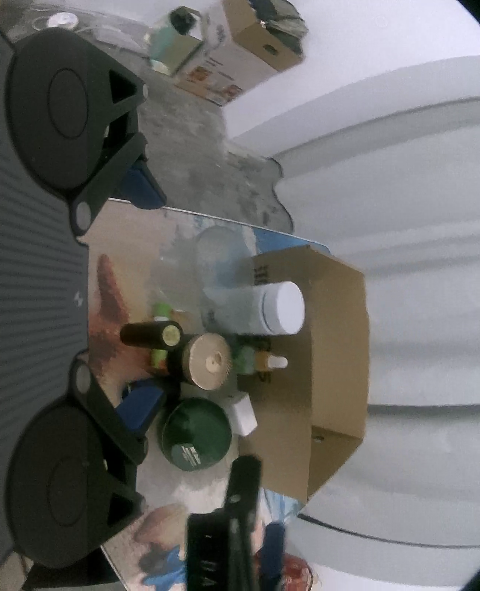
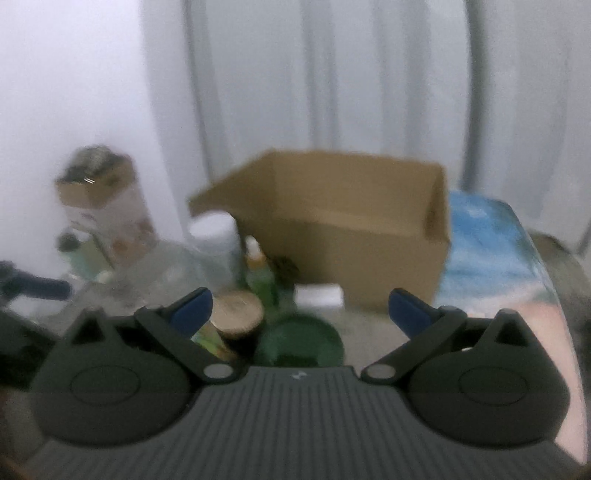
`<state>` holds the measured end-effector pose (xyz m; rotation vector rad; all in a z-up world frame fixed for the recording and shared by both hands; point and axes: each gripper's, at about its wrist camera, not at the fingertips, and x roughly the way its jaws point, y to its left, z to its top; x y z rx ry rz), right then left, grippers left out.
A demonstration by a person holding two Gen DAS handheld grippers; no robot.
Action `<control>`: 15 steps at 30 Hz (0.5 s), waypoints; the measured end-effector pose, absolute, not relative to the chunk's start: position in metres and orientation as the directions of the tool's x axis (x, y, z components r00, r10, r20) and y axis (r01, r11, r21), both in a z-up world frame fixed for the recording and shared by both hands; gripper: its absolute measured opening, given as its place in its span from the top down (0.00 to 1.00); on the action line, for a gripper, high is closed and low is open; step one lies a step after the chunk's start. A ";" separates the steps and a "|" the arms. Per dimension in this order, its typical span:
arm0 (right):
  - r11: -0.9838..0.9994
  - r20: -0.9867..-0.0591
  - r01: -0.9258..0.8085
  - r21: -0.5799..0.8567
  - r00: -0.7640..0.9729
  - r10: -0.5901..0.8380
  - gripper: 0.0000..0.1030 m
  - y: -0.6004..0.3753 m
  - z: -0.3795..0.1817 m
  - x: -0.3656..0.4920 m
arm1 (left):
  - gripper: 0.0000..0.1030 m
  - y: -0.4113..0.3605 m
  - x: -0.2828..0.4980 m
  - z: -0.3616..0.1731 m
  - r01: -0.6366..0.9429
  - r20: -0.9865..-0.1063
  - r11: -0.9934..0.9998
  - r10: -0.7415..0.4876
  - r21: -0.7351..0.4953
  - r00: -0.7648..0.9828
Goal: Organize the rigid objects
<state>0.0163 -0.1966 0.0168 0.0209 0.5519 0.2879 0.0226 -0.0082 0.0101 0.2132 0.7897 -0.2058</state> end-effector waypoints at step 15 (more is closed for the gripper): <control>0.800 -0.533 -0.576 0.166 0.630 0.564 0.07 -0.151 0.023 0.037 | 0.21 -0.009 0.027 -0.020 0.421 -0.702 0.907 -0.313 -0.020 0.640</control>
